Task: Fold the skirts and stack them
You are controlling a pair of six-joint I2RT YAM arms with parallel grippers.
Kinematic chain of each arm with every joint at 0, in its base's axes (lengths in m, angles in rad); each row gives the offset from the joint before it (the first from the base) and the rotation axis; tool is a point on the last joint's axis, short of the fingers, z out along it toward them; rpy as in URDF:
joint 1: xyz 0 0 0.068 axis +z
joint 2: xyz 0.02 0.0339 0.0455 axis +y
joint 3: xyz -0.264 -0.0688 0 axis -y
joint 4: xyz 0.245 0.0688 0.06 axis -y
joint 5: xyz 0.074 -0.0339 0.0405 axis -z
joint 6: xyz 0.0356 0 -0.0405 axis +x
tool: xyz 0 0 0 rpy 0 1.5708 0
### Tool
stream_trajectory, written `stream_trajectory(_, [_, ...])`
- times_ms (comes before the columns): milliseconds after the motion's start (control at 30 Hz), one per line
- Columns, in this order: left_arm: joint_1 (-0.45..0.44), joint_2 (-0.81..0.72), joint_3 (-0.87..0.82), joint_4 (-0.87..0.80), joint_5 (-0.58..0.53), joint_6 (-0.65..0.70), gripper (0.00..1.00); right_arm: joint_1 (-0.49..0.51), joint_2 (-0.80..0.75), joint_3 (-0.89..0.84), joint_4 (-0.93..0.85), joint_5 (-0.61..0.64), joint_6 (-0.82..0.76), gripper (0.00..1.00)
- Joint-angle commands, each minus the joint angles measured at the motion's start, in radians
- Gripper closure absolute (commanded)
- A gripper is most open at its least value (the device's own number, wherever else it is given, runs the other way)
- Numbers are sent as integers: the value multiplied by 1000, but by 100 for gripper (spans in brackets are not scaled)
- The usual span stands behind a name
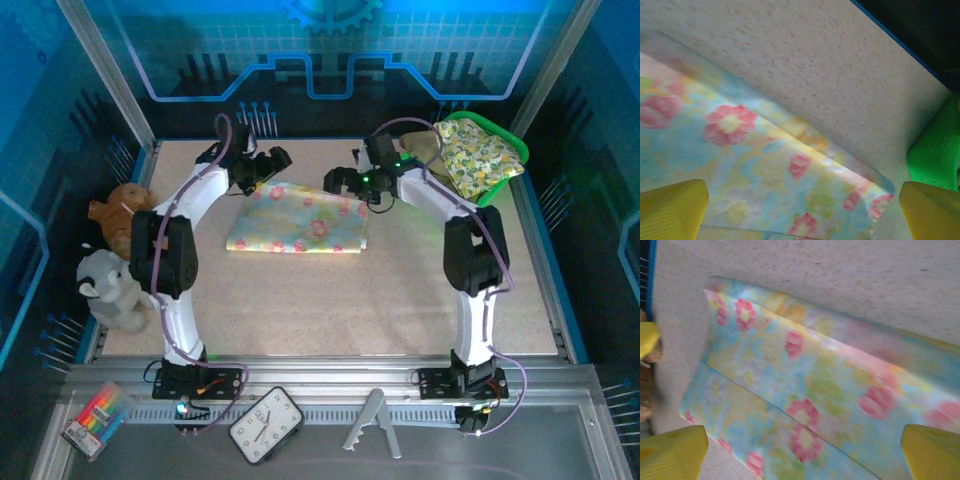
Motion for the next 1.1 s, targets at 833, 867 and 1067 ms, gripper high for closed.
stream_trajectory(833, [20,-206,-281,117,-74,-148,1,32,-102,-163,28,44,149,0])
stream_trajectory(867, [13,-250,-334,148,-55,-184,1,43,-129,-208,66,35,195,0])
stream_trajectory(1067, [-32,-361,-602,441,103,-478,1,94,-180,-382,340,-42,404,0])
